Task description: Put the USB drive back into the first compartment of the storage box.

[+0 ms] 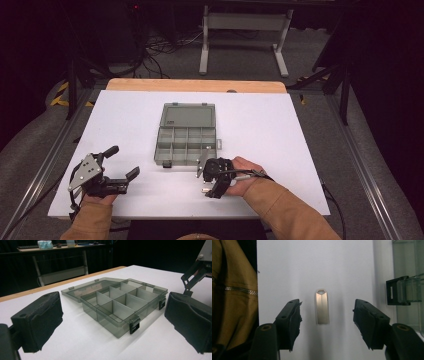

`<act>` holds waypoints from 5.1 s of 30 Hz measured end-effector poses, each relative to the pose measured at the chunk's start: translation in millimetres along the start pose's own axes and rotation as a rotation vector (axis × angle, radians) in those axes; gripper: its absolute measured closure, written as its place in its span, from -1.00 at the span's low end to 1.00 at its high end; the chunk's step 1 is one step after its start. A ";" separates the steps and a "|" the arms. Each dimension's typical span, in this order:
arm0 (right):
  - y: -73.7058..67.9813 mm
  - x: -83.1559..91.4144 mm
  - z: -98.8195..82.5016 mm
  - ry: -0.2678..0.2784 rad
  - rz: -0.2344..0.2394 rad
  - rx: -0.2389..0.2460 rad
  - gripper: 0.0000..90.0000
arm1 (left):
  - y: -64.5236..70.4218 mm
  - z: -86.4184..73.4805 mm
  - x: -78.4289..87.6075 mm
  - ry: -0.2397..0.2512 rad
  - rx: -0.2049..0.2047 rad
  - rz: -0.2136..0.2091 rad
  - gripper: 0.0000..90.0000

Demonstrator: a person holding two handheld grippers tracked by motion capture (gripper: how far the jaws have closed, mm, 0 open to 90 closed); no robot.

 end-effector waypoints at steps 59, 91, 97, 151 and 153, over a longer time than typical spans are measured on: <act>16.6 44.2 8.5 0.229 -0.083 -0.007 0.75 | 0.0 -0.8 -1.0 0.001 0.003 0.000 -0.95; 55.3 69.4 31.3 0.443 -0.169 -0.100 0.75 | -0.2 -1.1 -1.2 0.001 0.004 -0.002 -0.95; 65.9 71.0 41.4 0.472 -0.179 -0.107 0.75 | -0.5 -0.9 -1.2 -0.001 0.000 -0.003 -0.95; 133.3 4.0 103.0 0.523 -0.195 -0.194 0.74 | -2.6 -1.1 -1.0 0.002 0.006 -0.010 -0.95; 134.8 -1.2 104.2 0.520 -0.188 -0.199 0.74 | -2.9 -1.3 -1.0 0.003 0.007 -0.010 -0.95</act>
Point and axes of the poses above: each handheld gripper's, and its own axes: x roughly backward along the jaws, z roughly out of its top, y roughly to its right, the point moved 3 cm from there along -x, roughly forward along the jaws, and after that the axes turned 2 degrees about -z, right-handed, at the moved point
